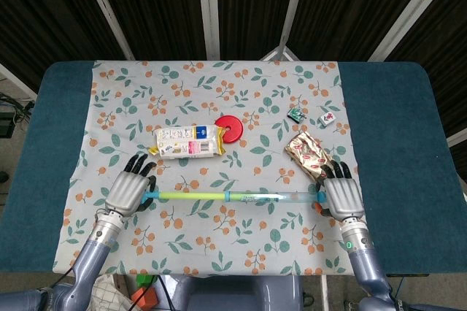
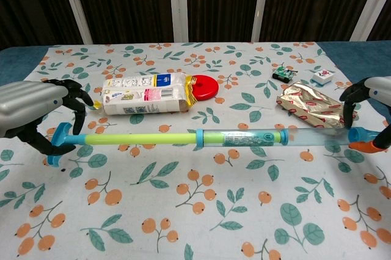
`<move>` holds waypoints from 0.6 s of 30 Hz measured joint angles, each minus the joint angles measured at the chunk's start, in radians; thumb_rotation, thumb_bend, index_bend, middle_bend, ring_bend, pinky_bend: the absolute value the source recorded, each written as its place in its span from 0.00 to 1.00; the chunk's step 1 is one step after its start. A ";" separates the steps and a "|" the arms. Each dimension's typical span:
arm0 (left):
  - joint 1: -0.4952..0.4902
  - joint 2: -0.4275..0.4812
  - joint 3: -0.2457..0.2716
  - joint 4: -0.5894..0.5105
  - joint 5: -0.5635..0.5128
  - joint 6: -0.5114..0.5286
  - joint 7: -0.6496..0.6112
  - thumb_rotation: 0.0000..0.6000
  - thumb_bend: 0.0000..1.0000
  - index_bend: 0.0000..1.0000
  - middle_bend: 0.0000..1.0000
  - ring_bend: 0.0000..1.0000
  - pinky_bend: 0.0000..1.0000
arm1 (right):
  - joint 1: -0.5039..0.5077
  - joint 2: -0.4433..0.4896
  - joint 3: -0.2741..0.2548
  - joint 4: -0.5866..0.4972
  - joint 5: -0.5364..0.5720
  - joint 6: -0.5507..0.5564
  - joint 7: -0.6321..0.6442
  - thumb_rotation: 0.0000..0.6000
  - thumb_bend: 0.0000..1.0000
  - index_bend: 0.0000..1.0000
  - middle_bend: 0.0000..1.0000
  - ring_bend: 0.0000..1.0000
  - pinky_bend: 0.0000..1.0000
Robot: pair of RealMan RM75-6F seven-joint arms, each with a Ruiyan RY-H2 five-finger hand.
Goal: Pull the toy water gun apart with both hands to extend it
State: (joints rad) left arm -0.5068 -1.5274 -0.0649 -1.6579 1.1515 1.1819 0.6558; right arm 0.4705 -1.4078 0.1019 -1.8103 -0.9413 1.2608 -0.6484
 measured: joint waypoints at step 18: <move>0.019 0.043 0.021 -0.024 0.015 0.020 -0.009 1.00 0.53 0.62 0.17 0.00 0.00 | -0.009 0.053 0.019 0.036 0.059 -0.005 0.015 1.00 0.32 0.69 0.20 0.00 0.00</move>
State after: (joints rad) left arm -0.4878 -1.4848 -0.0436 -1.6818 1.1666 1.2017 0.6473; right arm 0.4616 -1.3549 0.1210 -1.7742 -0.8822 1.2562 -0.6331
